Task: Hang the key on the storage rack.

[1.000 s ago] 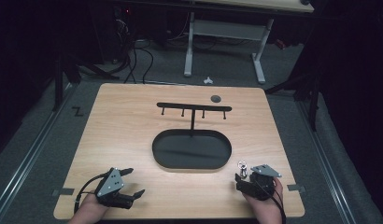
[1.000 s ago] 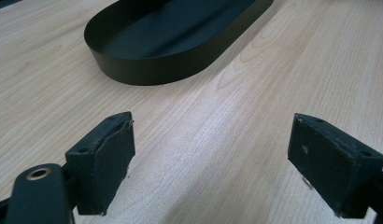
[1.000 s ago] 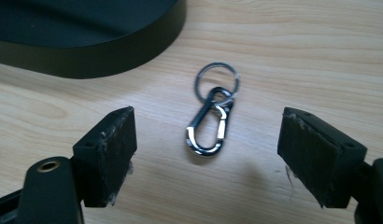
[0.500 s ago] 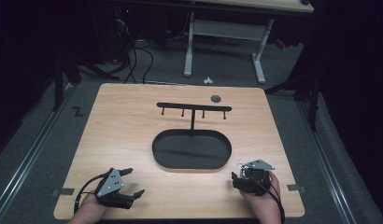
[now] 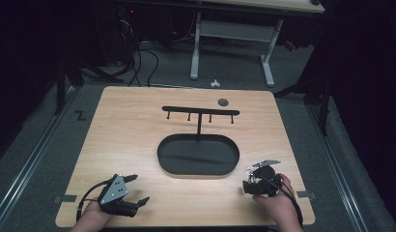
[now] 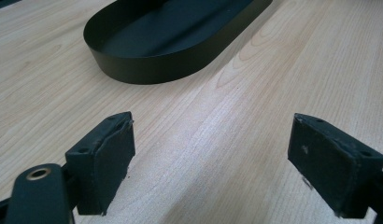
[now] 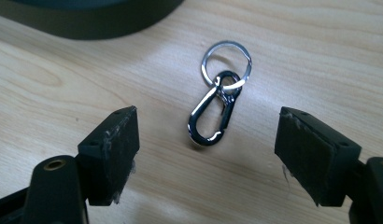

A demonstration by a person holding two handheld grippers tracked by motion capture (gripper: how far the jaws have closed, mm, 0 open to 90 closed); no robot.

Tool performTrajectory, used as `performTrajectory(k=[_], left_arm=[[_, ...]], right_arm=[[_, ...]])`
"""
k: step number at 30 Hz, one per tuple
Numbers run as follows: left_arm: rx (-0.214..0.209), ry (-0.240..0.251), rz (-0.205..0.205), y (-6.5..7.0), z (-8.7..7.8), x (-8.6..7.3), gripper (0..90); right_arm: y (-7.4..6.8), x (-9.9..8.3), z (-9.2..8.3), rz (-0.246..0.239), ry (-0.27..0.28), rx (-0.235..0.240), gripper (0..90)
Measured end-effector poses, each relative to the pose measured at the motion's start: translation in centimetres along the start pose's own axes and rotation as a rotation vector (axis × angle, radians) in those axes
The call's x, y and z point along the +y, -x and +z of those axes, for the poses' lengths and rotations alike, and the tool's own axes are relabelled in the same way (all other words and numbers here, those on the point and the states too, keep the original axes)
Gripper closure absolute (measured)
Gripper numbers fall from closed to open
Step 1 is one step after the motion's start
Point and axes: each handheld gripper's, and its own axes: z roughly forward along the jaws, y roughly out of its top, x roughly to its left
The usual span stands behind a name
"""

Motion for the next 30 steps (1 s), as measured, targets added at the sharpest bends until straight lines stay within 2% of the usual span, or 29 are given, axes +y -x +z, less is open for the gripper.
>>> performTrajectory(k=[1, 2, 3, 6, 7, 8, 9, 10, 11, 13, 16, 17, 26, 30], left_arm=[[-0.001, 0.000, 0.001, 0.0, 0.0, 0.0, 15.3], [-0.001, 0.000, 0.001, 0.0, 0.0, 0.0, 15.3], [0.000, 0.000, -0.001, 0.0, 0.0, 0.0, 15.3], [0.000, -0.002, -0.001, 0.0, 0.1, 0.0, 15.3], [0.000, -0.002, 0.001, 0.0, 0.1, 0.1, 15.3], [0.000, -0.002, 0.001, 0.0, 0.1, 0.1, 15.3], [-0.002, -0.004, 0.002, 0.0, 0.1, 0.1, 15.3], [-0.002, -0.005, 0.003, 0.0, 0.2, 0.1, 15.3], [-0.002, -0.005, 0.003, 0.0, 0.2, 0.1, 15.3], [-0.002, -0.005, 0.003, 0.0, 0.2, 0.1, 15.3], [-0.003, -0.005, 0.003, 0.0, 0.2, 0.1, 15.3], [-0.003, -0.005, 0.003, 0.0, 0.2, 0.1, 15.3], [-0.004, -0.005, 0.003, 0.0, 0.2, 0.1, 15.3], [-0.006, -0.005, 0.002, 0.0, 0.2, 0.1, 15.3]], right_arm=[[0.1, 0.2, 0.0, -0.007, -0.026, 0.000, 22.9], [0.1, 0.2, 0.0, -0.007, -0.026, 0.000, 22.9], [0.1, 0.5, -0.1, -0.013, -0.060, 0.006, 23.1], [0.1, 0.9, -0.1, -0.024, -0.086, 0.008, 23.3], [0.0, 1.2, -0.1, -0.033, -0.116, 0.025, 23.1], [0.0, 1.2, -0.1, -0.033, -0.116, 0.025, 23.1], [-0.2, 1.6, 0.0, -0.037, -0.158, 0.044, 22.7], [-0.2, 1.7, 0.0, -0.038, -0.171, 0.055, 22.6], [-0.2, 1.7, 0.0, -0.038, -0.171, 0.055, 22.6], [-0.4, 2.3, 0.3, -0.054, -0.227, 0.056, 22.3], [-0.3, 2.7, 0.4, -0.063, -0.249, 0.043, 23.6], [-0.1, 3.2, 0.6, -0.064, -0.282, 0.036, 24.8], [0.2, 4.4, 1.0, -0.042, -0.314, 0.019, 31.2], [0.2, 4.5, 1.4, -0.048, -0.336, 0.022, 38.0]])
